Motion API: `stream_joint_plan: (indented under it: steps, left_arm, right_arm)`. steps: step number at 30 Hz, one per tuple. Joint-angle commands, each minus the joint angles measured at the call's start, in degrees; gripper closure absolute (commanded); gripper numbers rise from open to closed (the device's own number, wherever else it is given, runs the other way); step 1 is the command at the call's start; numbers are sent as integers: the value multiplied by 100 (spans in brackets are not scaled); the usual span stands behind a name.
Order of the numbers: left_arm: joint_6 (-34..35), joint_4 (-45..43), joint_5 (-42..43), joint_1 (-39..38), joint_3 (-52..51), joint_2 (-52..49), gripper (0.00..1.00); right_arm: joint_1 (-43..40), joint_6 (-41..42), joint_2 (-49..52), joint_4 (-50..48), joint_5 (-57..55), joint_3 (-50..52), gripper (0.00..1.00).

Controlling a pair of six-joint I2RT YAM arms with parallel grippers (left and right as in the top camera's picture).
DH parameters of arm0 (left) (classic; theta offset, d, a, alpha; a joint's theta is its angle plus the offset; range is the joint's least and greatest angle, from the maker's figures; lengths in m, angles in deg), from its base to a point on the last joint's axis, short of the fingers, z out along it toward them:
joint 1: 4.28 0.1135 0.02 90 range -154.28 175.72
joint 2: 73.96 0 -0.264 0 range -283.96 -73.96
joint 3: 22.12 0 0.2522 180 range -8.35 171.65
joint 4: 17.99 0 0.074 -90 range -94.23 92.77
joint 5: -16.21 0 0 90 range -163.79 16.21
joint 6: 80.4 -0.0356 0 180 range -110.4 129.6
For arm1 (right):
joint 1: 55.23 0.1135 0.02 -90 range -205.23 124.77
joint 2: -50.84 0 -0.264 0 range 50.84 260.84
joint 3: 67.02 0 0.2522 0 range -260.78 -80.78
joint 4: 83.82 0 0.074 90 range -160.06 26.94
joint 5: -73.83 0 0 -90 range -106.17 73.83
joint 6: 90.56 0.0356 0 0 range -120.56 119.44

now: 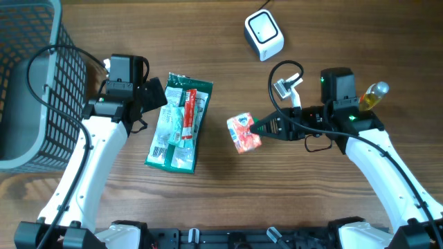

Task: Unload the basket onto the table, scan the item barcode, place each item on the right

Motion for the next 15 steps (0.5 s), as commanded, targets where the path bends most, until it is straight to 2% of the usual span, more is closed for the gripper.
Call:
stream_joint_plan:
  steps: [1, 15]
  left_arm:
    - [-11, -13, -74, 20, 37, -13, 0]
    - [-13, -13, -74, 20, 37, -13, 0]
  right_arm:
    - [2, -299, -55, -11, 643, 22, 96]
    - [2, -605, -81, 332, 643, 26, 96]
